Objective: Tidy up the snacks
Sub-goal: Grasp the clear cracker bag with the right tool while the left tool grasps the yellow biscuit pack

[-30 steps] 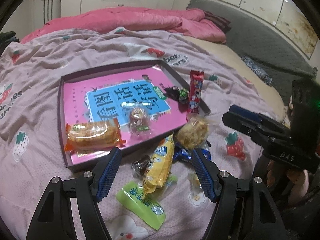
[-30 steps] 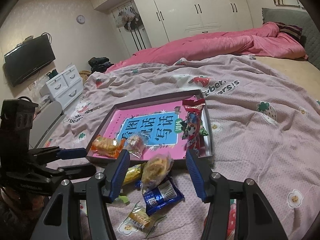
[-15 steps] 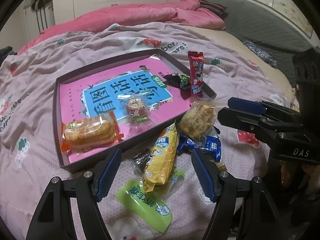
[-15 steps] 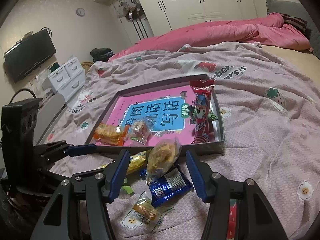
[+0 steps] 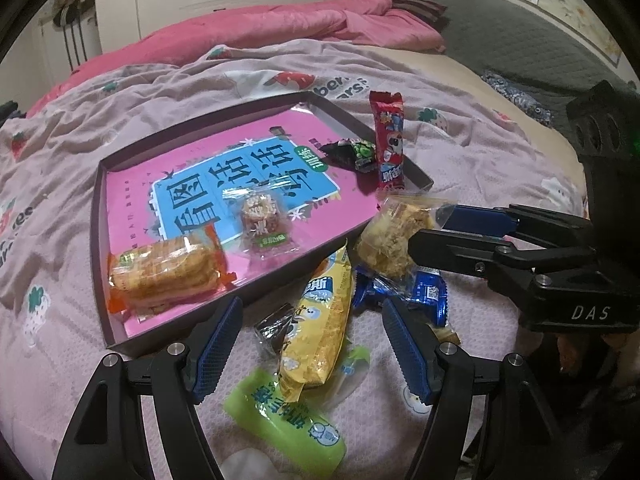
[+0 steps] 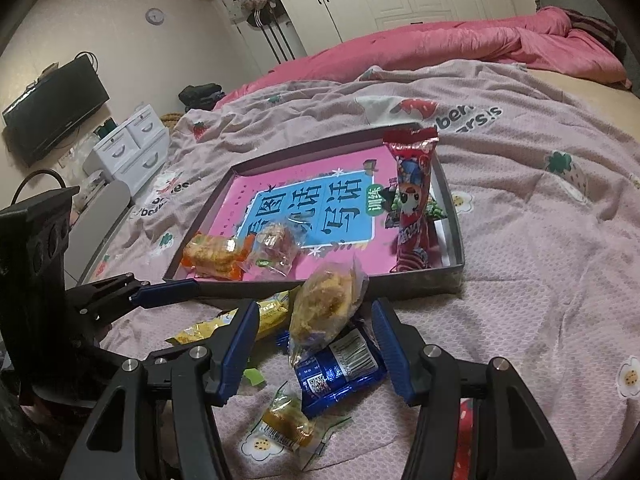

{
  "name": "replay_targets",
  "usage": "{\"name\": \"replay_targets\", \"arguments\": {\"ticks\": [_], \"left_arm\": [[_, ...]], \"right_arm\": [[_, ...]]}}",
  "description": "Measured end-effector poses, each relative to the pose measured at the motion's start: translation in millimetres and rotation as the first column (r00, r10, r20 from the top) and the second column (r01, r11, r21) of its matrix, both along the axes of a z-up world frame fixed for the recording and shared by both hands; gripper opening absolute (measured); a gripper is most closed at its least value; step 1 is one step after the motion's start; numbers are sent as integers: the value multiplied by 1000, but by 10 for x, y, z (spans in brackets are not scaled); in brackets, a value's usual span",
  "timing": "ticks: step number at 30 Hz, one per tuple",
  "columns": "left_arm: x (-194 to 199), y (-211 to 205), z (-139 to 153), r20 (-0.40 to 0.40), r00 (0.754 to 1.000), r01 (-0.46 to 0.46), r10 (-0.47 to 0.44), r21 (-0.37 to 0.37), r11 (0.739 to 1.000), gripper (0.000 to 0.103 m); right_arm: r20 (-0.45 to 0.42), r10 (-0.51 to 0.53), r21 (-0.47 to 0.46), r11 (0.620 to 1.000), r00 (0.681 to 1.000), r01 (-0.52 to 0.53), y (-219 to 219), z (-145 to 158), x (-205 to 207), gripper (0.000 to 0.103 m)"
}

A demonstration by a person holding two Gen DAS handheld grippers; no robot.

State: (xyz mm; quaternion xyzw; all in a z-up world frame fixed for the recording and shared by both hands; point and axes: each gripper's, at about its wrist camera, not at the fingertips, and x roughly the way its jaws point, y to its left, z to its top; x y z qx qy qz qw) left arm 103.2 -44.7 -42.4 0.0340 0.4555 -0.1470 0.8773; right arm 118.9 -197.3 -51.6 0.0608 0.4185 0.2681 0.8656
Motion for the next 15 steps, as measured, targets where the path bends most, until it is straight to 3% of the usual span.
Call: {"name": "replay_targets", "arguments": {"ticks": [12,15], "left_arm": [[96,-14,-136,-38,999,2,-2,4,1000,68],[110,-23,-163,-47,999,4,-3,10,1000,67]], "right_arm": [[-29,19,6,1000,999,-19,86,-139,141,58],[-25,36,-14,999,999,-37,144,-173,172,52]]}}
